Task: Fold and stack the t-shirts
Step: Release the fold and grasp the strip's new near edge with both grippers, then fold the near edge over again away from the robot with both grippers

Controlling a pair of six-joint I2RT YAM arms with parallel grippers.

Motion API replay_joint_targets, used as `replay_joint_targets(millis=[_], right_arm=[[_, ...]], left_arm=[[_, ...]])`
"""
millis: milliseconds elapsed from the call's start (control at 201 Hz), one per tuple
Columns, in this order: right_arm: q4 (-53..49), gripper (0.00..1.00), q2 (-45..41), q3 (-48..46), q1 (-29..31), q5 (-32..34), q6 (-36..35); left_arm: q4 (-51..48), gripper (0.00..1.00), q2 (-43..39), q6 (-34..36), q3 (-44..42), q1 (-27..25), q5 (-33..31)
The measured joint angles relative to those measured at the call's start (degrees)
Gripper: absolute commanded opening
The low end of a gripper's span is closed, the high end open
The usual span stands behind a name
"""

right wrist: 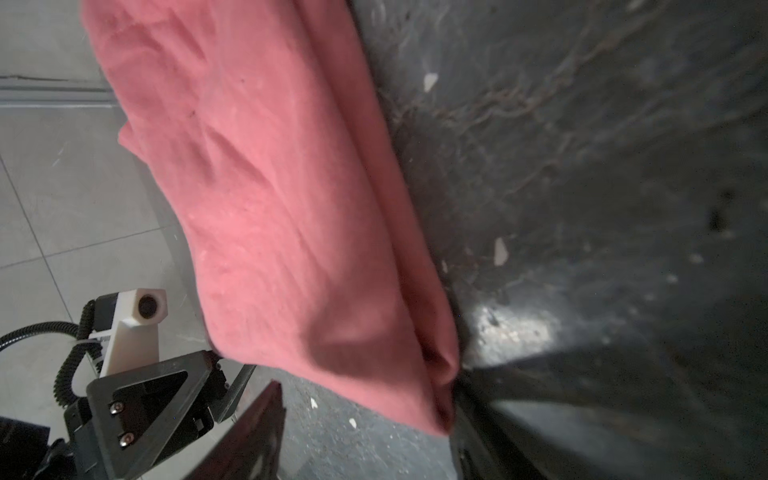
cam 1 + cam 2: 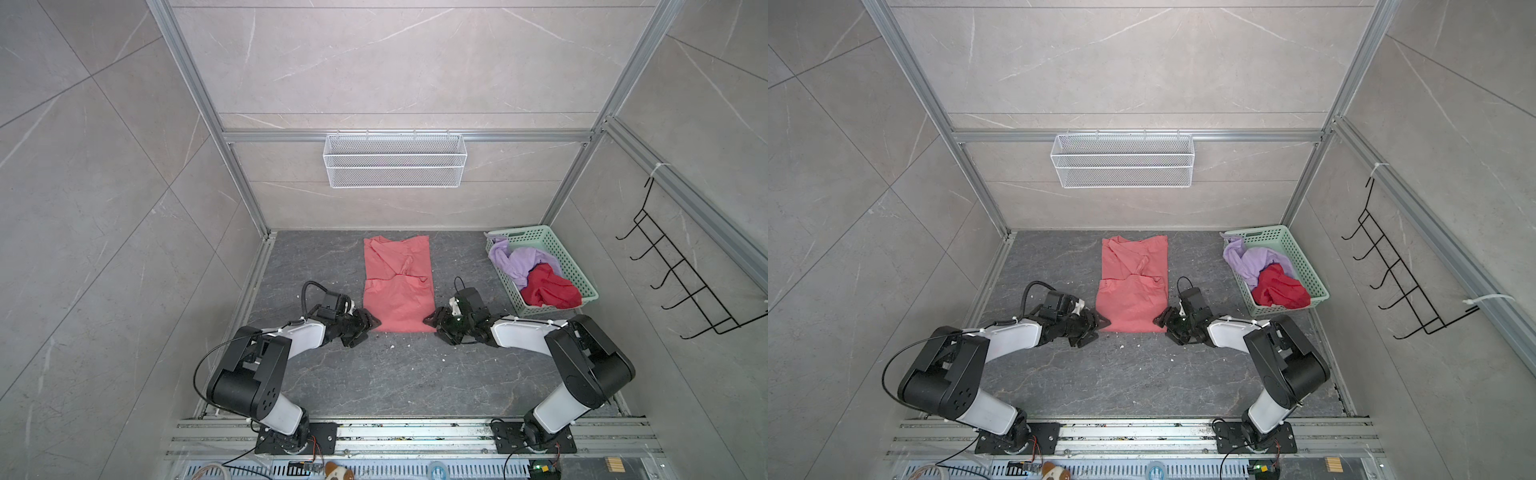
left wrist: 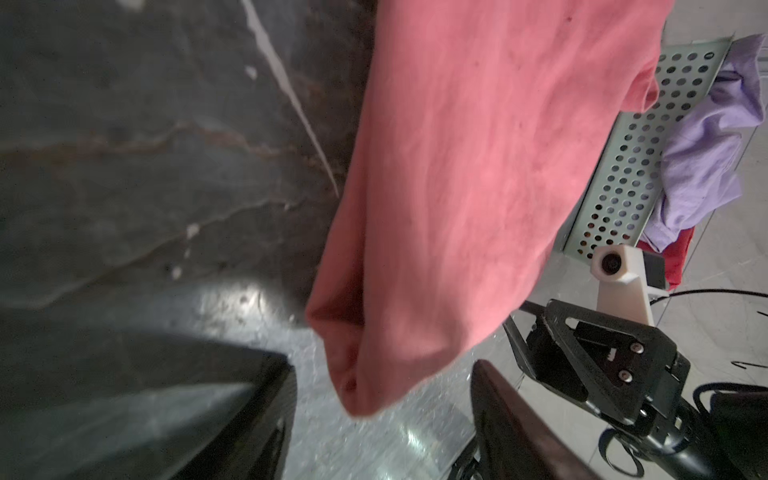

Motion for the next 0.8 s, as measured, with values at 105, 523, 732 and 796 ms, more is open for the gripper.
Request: replay_joint_targets(millis=[105,523,732,796], right_arm=[[-0.5,0.26,1.9,1.6,0.4,1.1,-0.1],[-8.2,0.00,1.3,2.8,1.6,3.0,-7.8],[-19.1,0.00,-10.3,-3.3,6.4,2.0,-13.6],[-22.4,0.00,-15.7,-5.4,8.5,1.8,-13.7]], left_arm=[[1.4,0.35,1.9,-0.9,0.5,-0.1,-0.2],[1.2,0.00,-2.8,-1.5,-4.6,-1.0,-2.4],[-10.2,0.00,-25.0,-4.3,-12.9,-7.8,-5.6],[-14.8,0.00,-33.1,-6.1,-14.2,-10.3,-6.8]])
